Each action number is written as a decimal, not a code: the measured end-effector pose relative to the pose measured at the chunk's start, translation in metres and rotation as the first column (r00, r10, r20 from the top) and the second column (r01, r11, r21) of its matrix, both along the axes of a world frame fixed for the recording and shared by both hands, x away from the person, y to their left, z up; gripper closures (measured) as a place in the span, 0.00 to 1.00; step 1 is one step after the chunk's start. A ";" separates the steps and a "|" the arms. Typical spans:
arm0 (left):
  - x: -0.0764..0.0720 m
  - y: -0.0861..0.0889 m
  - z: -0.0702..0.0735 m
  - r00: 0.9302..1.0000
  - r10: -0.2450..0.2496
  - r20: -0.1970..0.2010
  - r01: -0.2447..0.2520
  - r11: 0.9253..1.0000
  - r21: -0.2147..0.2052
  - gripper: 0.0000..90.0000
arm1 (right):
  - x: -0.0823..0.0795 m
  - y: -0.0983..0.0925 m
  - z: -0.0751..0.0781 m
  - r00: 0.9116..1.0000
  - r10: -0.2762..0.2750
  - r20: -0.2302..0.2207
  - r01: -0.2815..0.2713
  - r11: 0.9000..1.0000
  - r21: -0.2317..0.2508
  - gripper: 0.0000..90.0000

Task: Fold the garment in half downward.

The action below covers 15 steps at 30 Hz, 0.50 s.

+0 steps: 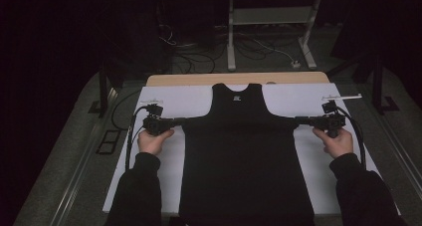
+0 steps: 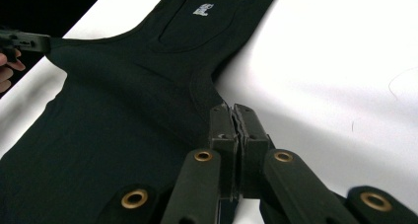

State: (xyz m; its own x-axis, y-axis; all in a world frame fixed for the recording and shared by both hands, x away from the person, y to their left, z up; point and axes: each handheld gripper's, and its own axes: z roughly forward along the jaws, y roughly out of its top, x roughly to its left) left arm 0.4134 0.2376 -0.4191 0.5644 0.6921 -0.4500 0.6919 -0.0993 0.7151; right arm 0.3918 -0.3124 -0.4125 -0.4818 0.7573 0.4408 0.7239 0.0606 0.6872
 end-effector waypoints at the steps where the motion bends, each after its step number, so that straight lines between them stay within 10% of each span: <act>1: -0.001 0.000 0.000 1.000 -0.001 -0.002 0.001 1.000 -0.001 0.95 | 0.000 0.000 0.000 1.000 0.000 0.000 0.000 1.000 0.000 0.96; 15: -0.014 0.003 -0.002 1.000 -0.013 -0.021 0.013 1.000 -0.018 0.94 | -0.016 0.000 0.001 1.000 0.015 -0.006 -0.015 1.000 0.001 0.96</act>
